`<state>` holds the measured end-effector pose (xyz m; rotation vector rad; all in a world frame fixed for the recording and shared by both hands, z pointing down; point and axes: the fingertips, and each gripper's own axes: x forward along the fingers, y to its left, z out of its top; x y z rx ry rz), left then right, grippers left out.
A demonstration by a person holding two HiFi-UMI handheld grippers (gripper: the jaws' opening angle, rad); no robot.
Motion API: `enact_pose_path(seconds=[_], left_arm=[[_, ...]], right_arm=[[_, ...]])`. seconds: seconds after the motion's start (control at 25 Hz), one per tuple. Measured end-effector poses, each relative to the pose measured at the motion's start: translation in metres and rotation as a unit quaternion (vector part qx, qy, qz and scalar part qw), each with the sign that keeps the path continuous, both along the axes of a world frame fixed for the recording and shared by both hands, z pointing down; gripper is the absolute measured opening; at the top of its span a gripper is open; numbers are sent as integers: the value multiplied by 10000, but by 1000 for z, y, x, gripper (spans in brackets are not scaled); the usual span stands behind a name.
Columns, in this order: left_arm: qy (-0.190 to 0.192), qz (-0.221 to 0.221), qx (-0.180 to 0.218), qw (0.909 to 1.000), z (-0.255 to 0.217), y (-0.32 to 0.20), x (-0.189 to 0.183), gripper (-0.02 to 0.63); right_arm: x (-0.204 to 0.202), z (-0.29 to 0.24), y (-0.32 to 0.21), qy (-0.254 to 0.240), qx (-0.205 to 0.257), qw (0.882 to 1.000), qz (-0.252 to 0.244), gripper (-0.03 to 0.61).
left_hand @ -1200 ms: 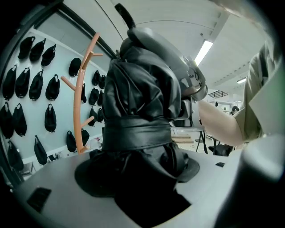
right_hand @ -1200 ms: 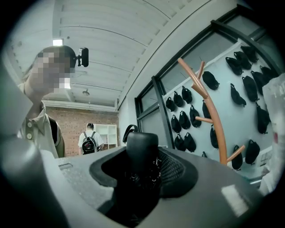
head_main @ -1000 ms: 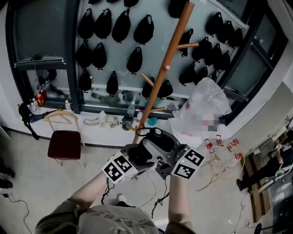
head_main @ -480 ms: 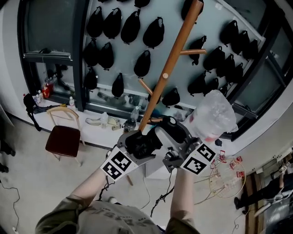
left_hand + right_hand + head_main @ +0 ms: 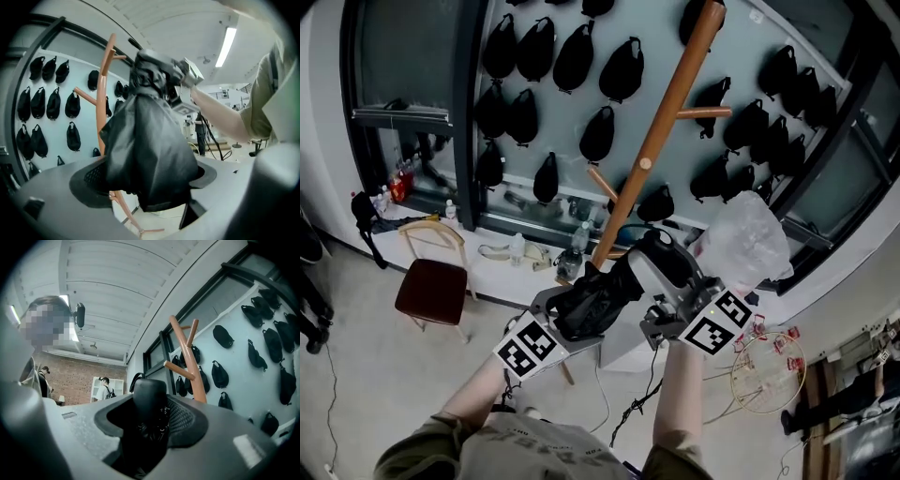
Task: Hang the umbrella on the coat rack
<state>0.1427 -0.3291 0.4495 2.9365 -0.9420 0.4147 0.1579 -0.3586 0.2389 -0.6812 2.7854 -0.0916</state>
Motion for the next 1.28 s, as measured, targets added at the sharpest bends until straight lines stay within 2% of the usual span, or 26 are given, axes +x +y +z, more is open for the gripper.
enact_pose_path(seconds=[0.2,0.32,0.52,1.28], left_arm=[[27,43,4,10000,1,-13,4,441],[-19,114,3,9999,3,-17,-1,376],[-4,309,-78,9995,-8,-28,-6,347],[153,646,200,9976,-48,-59,1,337]], right_arm=[[-10,-5,-10,72,45,9997,221,207],[-13,-4,-17,54,-22,9995,324,207],[-16,-14,-36,1,-108,9983,578,207],[-1,-58,-62,-230,125,9918,1251,207]])
